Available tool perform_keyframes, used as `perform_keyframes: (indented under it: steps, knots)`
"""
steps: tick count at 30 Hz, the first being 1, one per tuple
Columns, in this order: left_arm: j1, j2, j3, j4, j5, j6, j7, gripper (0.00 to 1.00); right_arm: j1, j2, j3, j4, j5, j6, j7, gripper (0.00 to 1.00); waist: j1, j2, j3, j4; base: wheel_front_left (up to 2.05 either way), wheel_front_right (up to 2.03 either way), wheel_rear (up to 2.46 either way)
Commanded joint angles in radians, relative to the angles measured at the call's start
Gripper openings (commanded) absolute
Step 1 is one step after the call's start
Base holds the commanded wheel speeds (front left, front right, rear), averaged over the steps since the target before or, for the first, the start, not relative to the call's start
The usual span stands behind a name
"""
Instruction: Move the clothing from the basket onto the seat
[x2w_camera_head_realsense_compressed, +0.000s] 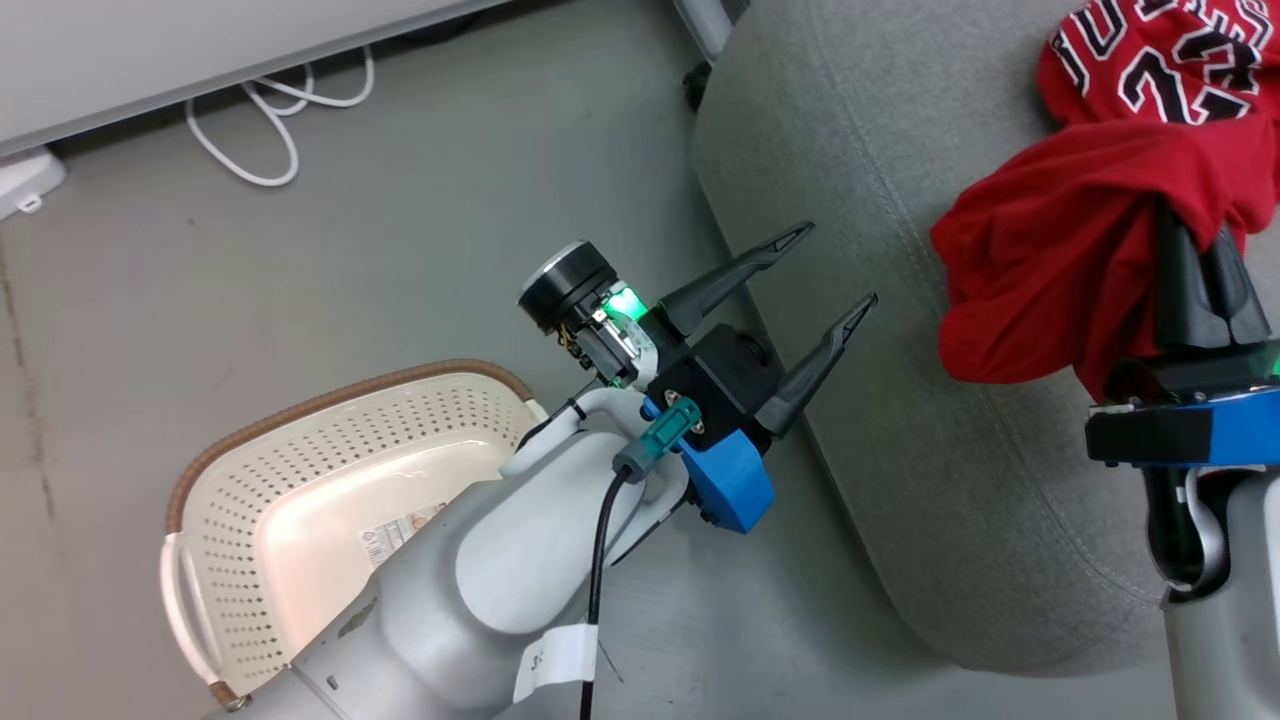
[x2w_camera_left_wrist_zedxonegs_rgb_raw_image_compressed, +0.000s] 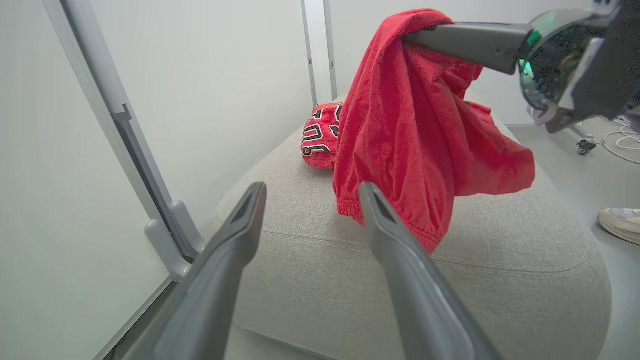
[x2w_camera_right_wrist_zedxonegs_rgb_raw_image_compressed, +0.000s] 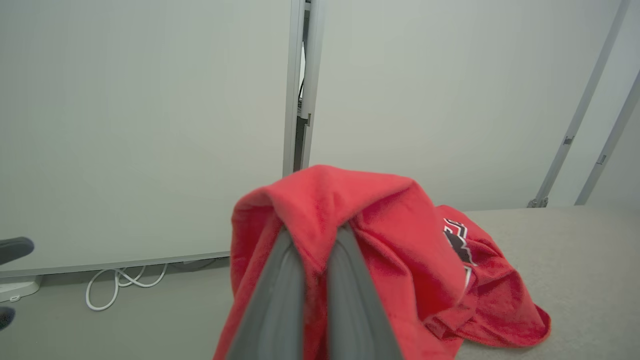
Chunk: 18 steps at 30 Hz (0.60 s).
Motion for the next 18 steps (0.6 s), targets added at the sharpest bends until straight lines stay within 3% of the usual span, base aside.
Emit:
perform_keyframes:
  steps: [1,13,18]
  knots:
    - [-0.016,0.002,-0.013,0.005,0.005,-0.004,-0.002,1.0,0.023,0.013,-0.026,-0.016,-0.005,0.0,-0.003,0.0,0.0,-0.0001,0.022,-0.03,0.0,0.0,0.0]
    - [-0.015,-0.002,-0.066,0.018,-0.007,-0.015,-0.002,1.0,0.071,0.054,-0.081,-0.026,-0.008,0.0,-0.004,0.0,0.0,-0.0001,0.041,-0.064,0.0,0.0,0.0]
    - [-0.024,-0.002,-0.065,0.013,-0.005,-0.014,-0.002,1.0,0.014,0.037,-0.069,-0.039,-0.018,0.0,-0.003,0.0,0.0,-0.0001,0.047,-0.061,0.0,0.0,0.0]
